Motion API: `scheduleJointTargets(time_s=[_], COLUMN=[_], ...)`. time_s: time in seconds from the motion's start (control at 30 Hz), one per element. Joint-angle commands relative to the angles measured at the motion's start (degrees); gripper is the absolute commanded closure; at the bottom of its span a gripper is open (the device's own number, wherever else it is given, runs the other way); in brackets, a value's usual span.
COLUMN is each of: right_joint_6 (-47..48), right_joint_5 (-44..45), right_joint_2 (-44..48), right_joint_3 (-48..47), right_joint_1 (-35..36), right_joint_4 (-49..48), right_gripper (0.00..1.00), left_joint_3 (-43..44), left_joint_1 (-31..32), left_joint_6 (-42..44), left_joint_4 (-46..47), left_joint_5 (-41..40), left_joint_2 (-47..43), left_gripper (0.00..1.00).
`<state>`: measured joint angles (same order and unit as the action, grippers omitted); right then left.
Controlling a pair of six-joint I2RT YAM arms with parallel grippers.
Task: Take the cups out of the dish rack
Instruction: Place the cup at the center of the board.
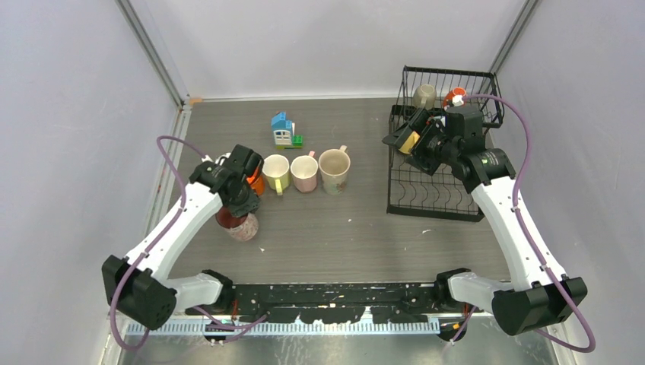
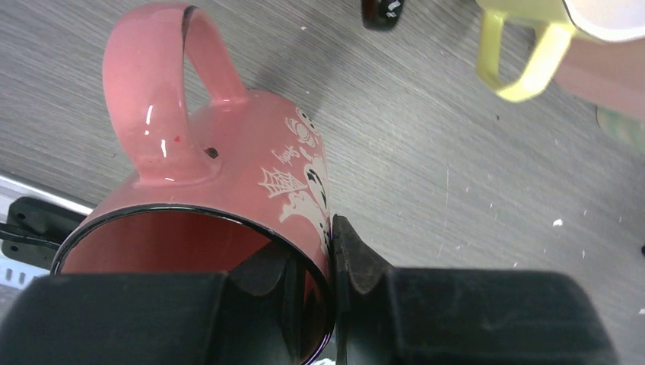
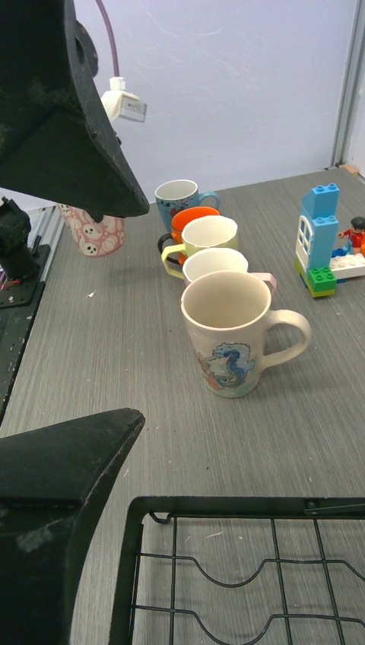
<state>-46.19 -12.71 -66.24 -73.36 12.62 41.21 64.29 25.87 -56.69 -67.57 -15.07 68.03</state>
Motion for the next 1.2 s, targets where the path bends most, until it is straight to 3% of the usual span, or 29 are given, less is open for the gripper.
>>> scheduleJointTargets(time_s=[0.0,0.37,0.77,1.17], right_joint_6=[0.98,1.26,1.72,2.41], right_joint_5=[-0.12,0.23,0.27,-0.41], right_joint_2=[0.86,1.12,1.66,2.79], right_joint_3=[-0.64,-0.39,-0.38,-0.38], right_joint_1=[0.38,0.44,0.56,0.6], right_joint_4=[-2.19,-1.67,-0.78,0.48], right_gripper=[0.0,0.0,0.0,0.0], left_joint_3=[0.9,1.84,-2.76,-4.59], left_joint_1=[-2.25,-4.71,-11.5,-14.67], left_joint_6=[-5.47,-14.44,-26.71,-34.04], left_joint_4=[1.19,0.55,2.04,10.03], left_joint_5=[-4.31,-6.6,-8.1,-11.87], left_joint_2=[1.93,9.6,9.2,10.88], left_gripper=[1.0,1.0,1.0,1.0])
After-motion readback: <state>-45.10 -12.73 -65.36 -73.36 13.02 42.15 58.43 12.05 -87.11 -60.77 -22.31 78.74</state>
